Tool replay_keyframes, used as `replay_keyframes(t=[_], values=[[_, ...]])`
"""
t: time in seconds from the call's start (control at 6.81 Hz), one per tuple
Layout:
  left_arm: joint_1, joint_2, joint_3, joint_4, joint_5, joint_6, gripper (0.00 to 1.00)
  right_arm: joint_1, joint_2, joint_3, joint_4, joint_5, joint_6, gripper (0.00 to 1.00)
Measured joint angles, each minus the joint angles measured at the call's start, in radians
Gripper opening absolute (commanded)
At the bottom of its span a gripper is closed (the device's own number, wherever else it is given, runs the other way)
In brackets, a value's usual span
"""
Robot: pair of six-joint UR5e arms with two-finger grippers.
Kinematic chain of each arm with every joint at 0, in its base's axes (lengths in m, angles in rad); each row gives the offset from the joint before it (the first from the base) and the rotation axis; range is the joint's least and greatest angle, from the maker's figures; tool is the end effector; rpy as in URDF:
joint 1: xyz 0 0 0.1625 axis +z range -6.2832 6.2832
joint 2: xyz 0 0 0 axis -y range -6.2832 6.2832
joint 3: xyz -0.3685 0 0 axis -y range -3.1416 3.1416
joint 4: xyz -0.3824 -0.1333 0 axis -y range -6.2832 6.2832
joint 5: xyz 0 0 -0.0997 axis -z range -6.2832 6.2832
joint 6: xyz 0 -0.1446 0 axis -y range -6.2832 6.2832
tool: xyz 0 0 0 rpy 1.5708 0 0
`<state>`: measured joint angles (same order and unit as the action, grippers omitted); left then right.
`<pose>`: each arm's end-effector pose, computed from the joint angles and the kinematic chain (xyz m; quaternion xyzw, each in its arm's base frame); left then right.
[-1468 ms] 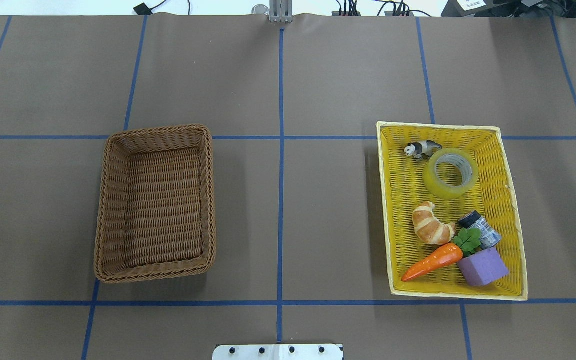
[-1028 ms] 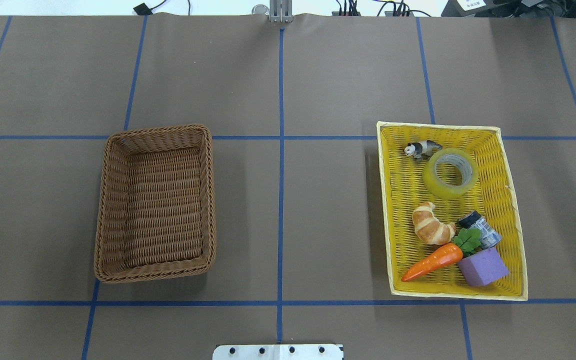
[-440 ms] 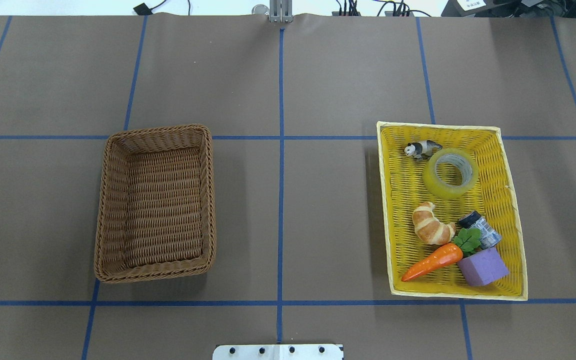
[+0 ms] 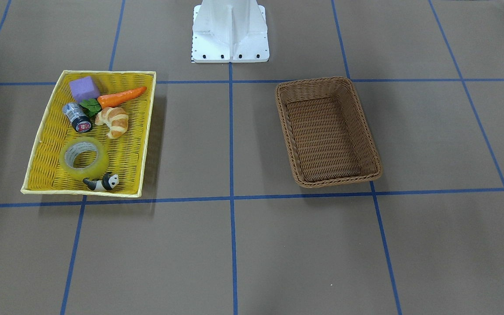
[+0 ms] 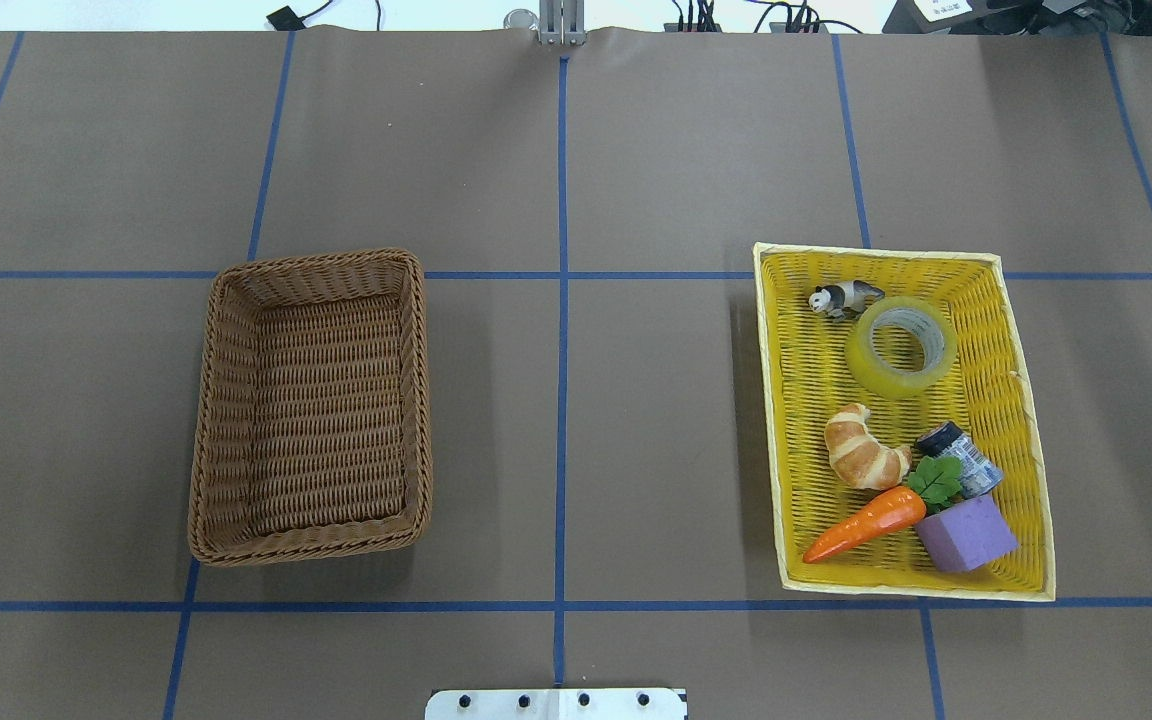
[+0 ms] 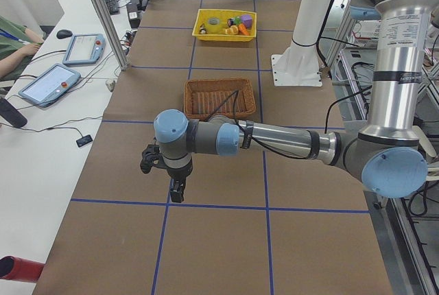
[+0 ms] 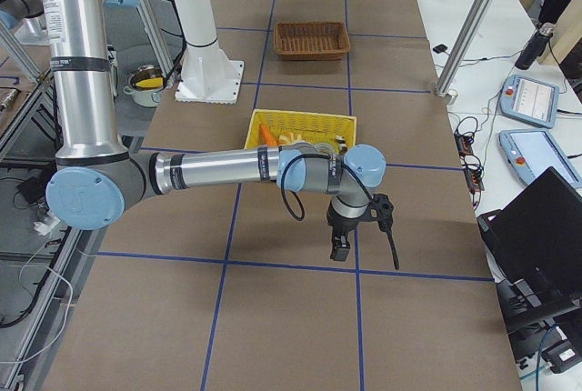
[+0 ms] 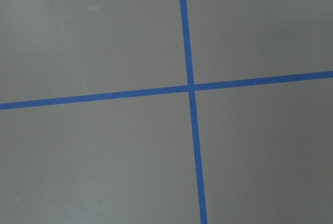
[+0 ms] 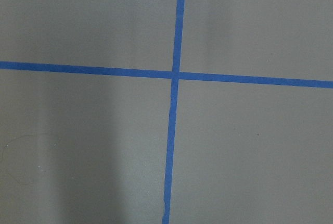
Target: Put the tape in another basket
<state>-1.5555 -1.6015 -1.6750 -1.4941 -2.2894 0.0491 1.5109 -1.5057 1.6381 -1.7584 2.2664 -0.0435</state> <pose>-0.0305 -0.4966 0.5823 0.0332 0.3510 0.0404 0.9349 0.0108 -0.4980 0.5961 -0.0287 -0.3405 -0.0392 0.9390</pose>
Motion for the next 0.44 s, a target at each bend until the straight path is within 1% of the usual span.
replay_keyframes(t=[0.29,0.44], values=[[0.000,0.001,-0.005,0.000,0.000,0.000,0.99,-0.002,0.013,0.006,0.000,-0.037,0.002,1.00],[0.000,0.001,-0.007,0.000,-0.001,0.000,0.99,-0.006,0.046,0.010,0.000,-0.048,0.005,1.00]])
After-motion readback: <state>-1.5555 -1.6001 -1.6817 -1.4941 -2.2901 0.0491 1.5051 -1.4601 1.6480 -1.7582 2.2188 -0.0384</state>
